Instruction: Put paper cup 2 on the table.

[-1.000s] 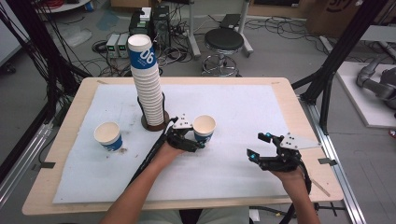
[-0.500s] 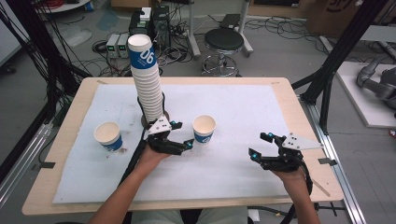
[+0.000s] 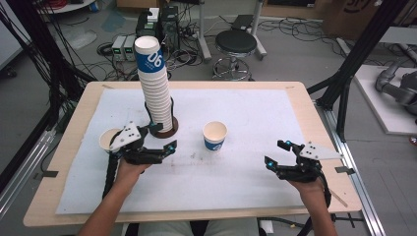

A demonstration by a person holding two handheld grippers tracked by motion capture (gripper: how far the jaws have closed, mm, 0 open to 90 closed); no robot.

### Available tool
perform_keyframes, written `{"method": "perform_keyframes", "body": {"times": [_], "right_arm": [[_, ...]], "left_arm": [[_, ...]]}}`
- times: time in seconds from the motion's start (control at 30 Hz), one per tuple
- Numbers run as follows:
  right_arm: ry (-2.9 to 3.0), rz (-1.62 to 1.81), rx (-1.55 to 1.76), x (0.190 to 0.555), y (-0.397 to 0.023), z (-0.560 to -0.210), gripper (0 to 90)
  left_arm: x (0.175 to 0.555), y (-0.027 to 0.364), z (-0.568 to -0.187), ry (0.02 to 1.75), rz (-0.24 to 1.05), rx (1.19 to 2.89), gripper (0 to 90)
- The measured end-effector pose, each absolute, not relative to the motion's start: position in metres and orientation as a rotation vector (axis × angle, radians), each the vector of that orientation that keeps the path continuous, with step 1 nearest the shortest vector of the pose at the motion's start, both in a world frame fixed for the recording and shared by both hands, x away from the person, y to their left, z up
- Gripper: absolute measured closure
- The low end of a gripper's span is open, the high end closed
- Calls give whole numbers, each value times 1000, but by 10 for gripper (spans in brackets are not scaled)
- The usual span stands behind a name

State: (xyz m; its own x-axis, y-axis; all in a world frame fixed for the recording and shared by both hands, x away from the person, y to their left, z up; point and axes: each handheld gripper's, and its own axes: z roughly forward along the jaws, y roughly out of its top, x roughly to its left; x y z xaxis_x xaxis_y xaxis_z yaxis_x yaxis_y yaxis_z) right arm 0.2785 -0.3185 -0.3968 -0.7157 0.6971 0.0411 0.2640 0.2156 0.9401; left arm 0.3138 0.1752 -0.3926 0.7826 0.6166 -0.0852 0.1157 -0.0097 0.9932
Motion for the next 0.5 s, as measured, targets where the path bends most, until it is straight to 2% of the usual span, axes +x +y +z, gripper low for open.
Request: {"method": "perform_keyframes", "body": {"times": [0.23,0.5], "right_arm": [[2091,1497,901,274,-318,-396,213],[2082,1488,924,269,-318,-397,213]], "left_arm": [[307,201,-389,638,495,1518,163],[299,212,-392,646,518,1507,163]]}}
